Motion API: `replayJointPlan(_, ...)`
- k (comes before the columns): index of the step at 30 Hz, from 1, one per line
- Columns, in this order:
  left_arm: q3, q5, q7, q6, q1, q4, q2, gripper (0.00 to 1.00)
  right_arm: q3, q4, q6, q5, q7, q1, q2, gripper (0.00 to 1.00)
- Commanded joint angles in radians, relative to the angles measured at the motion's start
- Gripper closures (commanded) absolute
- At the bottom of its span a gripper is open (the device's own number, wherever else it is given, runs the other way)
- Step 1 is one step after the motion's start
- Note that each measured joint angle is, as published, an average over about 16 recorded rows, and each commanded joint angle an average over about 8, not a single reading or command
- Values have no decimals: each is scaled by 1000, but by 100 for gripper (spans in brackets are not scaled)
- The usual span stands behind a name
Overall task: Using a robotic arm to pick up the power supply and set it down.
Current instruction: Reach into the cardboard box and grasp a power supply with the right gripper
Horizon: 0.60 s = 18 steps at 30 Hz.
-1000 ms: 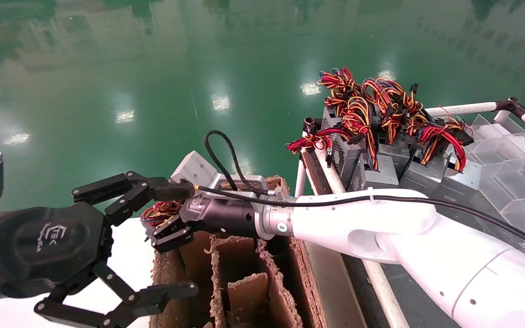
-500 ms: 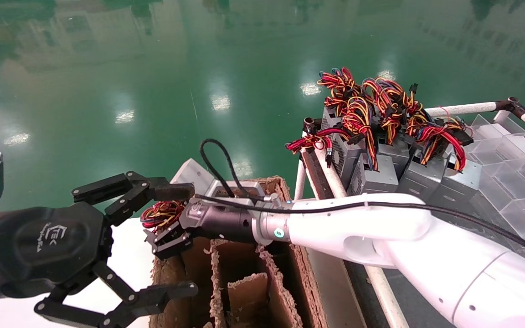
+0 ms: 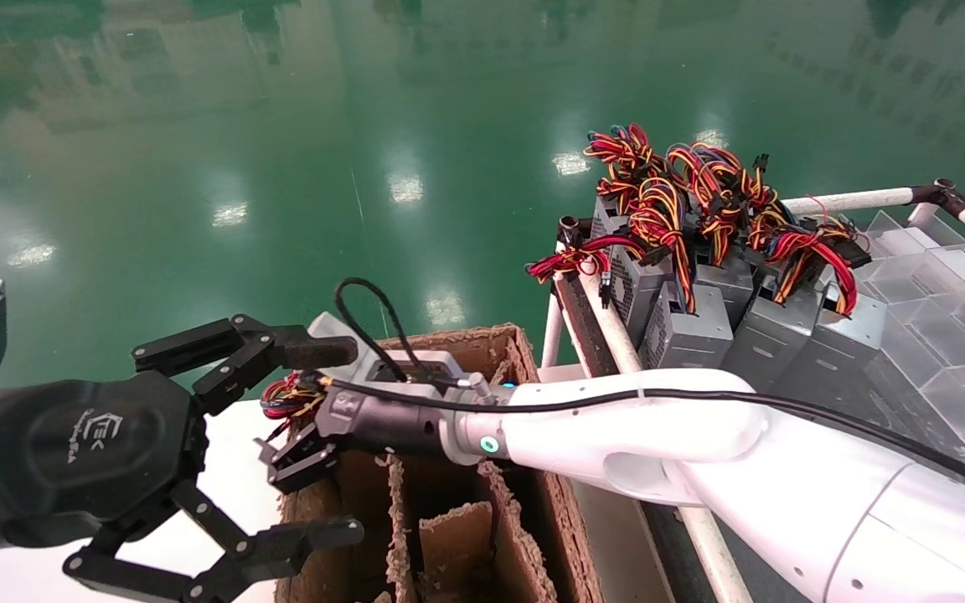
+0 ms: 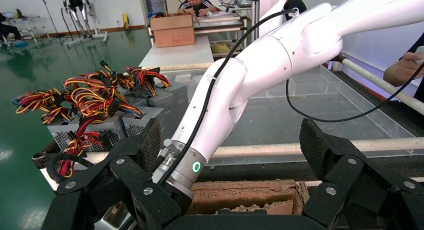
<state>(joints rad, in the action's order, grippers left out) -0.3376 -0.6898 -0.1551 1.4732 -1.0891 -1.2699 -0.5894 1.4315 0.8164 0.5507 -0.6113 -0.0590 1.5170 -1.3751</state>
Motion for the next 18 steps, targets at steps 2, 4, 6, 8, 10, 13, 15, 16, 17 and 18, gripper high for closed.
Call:
replayJointPlan(2,0,0,0,0,0,0,0,0,11,17,-14,9,-10,5,-1,92)
replayJointPlan(4,0,0,0,0,0,0,0,0,17,23,-23,15,-17,6,-1,100)
replayJointPlan(6,0,0,0,0,0,0,0,0,24,27,-32,21,-22,7,0,100)
replayJointPlan(8,0,0,0,0,0,0,0,0,31,28,-42,25,-28,7,0,100)
replayJointPlan(10,0,0,0,0,0,0,0,0,36,29,-50,29,-33,8,0,100)
replayJointPlan(13,0,0,0,0,0,0,0,0,44,29,-61,36,-39,9,0,100)
replayJointPlan(15,0,0,0,0,0,0,0,0,48,28,-65,41,-44,9,0,100)
replayJointPlan(16,0,0,0,0,0,0,0,0,50,28,-67,43,-46,9,0,100)
replayJointPlan(17,0,0,0,0,0,0,0,0,52,28,-68,46,-48,9,1,100)
replayJointPlan(18,0,0,0,0,0,0,0,0,53,28,-68,49,-51,9,1,100)
